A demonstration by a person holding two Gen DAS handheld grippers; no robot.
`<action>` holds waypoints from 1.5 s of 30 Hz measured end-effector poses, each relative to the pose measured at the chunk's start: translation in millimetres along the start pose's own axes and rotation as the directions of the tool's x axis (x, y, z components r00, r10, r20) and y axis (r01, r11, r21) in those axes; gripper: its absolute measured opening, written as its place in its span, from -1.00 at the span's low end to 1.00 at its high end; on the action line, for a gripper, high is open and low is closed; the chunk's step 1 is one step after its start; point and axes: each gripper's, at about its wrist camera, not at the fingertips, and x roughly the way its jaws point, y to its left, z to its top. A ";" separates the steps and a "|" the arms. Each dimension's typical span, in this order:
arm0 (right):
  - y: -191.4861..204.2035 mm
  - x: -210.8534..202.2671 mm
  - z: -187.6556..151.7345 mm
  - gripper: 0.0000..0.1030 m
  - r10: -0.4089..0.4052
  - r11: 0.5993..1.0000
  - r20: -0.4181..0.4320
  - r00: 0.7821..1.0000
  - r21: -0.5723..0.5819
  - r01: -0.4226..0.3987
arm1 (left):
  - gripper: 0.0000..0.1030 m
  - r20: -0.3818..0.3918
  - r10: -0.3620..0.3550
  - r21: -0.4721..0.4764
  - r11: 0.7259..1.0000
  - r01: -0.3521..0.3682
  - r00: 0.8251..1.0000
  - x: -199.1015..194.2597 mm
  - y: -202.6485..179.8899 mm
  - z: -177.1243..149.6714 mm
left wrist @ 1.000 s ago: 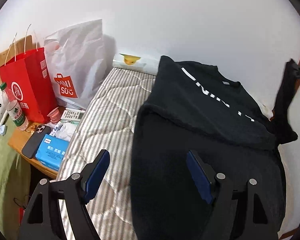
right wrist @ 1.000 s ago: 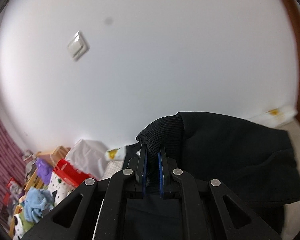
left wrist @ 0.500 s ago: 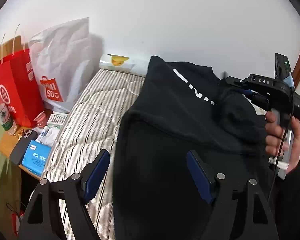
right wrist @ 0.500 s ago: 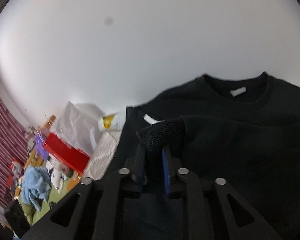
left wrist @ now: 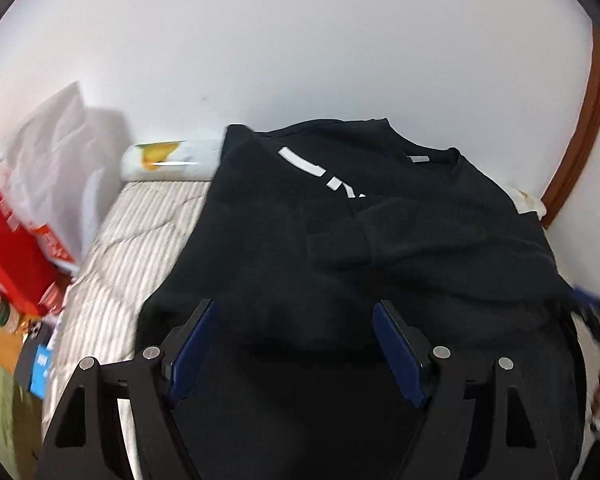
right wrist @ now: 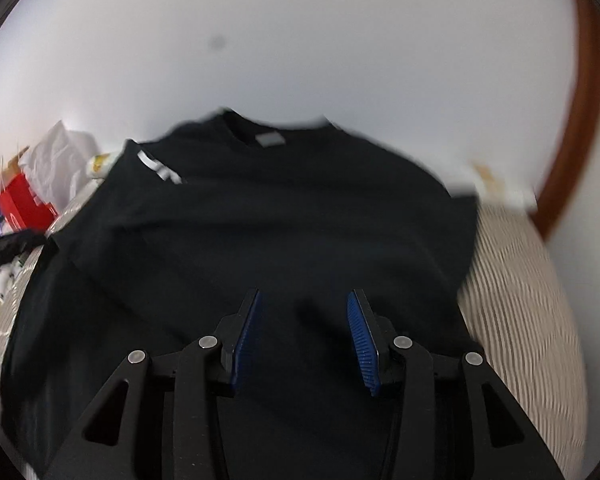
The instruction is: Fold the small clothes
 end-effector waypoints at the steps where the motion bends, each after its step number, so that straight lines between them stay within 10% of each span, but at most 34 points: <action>1: -11.1 -0.9 -7.6 -0.15 0.010 1.000 -0.010 1.000 0.022 -0.010 | 0.50 -0.012 -0.006 -0.003 1.000 0.006 1.000 12.6 -5.0 6.5; 9: -71.9 -3.8 -42.4 -0.15 0.081 0.975 -0.009 0.997 0.209 -0.078 | 0.20 -0.038 0.018 -0.035 0.999 -0.019 0.999 83.7 -23.1 32.7; 16: -71.3 -1.2 -34.2 -0.15 -0.169 0.982 0.060 0.984 0.091 0.163 | -0.06 -0.030 0.053 0.023 0.998 -0.053 0.998 105.1 -39.0 30.4; 19: -74.5 14.7 -32.9 -0.12 -0.182 0.983 0.026 0.983 0.046 0.181 | -0.29 -0.018 0.060 0.020 0.998 -0.059 0.998 106.9 -41.1 33.3; 21: -76.1 32.7 -32.9 -0.12 -0.209 0.977 -0.026 0.978 0.033 0.210 | -0.78 -0.013 0.076 0.046 0.996 -0.075 0.997 107.7 -44.4 36.4; 24: -79.1 39.6 -27.4 -0.72 -0.229 0.972 -0.026 0.973 0.055 0.230 | -0.82 -0.004 0.046 0.028 0.999 -0.046 0.999 101.4 -44.9 46.0; 31: -73.8 -11.2 -14.0 -0.78 -0.208 0.975 0.161 0.965 0.111 0.192 | -0.83 0.153 -0.022 -0.003 1.000 0.023 0.988 30.8 -33.2 82.7; 37: -39.8 -38.6 -2.7 -0.78 -0.147 0.989 0.244 0.958 0.032 0.144 | -0.84 0.244 0.052 -0.026 0.999 -0.047 0.968 -14.2 -1.6 103.7; 45: -7.4 -3.0 -26.2 -0.72 -0.159 0.982 0.127 0.979 -0.087 0.170 | -0.83 0.099 0.080 -0.107 0.992 -0.069 0.992 24.1 51.4 69.5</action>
